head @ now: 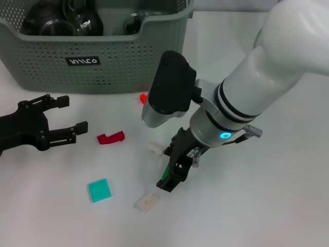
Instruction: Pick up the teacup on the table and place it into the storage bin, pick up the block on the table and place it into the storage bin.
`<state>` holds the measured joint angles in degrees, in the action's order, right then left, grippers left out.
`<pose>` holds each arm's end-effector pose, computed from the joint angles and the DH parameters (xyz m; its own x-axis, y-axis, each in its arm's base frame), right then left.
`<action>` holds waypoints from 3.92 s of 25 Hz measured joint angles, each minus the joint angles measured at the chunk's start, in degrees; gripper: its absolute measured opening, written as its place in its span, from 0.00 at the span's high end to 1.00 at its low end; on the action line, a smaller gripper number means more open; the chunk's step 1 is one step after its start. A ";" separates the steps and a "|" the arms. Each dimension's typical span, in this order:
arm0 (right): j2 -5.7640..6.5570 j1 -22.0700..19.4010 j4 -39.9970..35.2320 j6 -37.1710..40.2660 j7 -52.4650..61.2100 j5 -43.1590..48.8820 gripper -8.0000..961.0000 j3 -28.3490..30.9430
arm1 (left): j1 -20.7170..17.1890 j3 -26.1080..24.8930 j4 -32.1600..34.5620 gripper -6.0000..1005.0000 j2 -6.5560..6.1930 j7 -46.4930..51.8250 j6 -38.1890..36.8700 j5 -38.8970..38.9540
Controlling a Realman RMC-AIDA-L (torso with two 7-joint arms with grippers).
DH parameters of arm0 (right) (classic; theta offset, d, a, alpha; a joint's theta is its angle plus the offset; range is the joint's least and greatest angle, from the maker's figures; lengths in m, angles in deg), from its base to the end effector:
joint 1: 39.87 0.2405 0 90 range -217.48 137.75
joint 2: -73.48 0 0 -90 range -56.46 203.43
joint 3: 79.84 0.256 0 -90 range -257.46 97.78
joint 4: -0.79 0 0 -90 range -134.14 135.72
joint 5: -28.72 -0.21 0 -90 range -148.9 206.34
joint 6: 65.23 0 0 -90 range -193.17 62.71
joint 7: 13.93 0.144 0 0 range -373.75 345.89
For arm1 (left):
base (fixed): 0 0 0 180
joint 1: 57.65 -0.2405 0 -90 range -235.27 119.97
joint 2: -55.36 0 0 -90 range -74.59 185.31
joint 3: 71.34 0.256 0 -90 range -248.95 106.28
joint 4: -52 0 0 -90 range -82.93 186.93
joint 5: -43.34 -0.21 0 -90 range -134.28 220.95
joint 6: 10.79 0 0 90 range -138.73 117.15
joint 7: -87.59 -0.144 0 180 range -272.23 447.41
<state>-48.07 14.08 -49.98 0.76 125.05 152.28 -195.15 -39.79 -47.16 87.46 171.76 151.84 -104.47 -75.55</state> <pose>0.1094 0.3196 -0.1553 0.9040 -0.1966 0.3797 -0.1959 -0.9798 -0.0410 -0.3506 0.2593 0.0389 0.7792 0.3155 0.5415 0.5424 -0.7724 -0.3305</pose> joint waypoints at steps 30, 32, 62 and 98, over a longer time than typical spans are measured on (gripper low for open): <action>1.21 -2.65 -12.09 10.86 4.67 2.92 0.55 6.90 | -0.27 -0.36 0.16 0.13 -0.15 0.05 -0.45 -0.02; 1.07 -3.29 -18.55 15.24 5.82 5.52 0.55 11.27 | -0.39 -0.49 0.21 0.13 -0.18 0.05 -0.29 -0.02; 1.18 15.30 -2.78 -15.29 -0.12 15.89 0.39 28.99 | -0.01 -1.42 -0.04 0.13 -0.30 -0.02 0.43 0.42; 0.55 0.01 -4.32 -0.67 1.90 4.81 0.11 4.78 | 0.29 -1.31 0.40 0.13 -0.02 -0.26 0.43 0.13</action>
<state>-47.52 14.09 -54.30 0.09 126.95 157.09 -190.37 -39.50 -48.48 87.86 171.74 151.58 -104.04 -75.42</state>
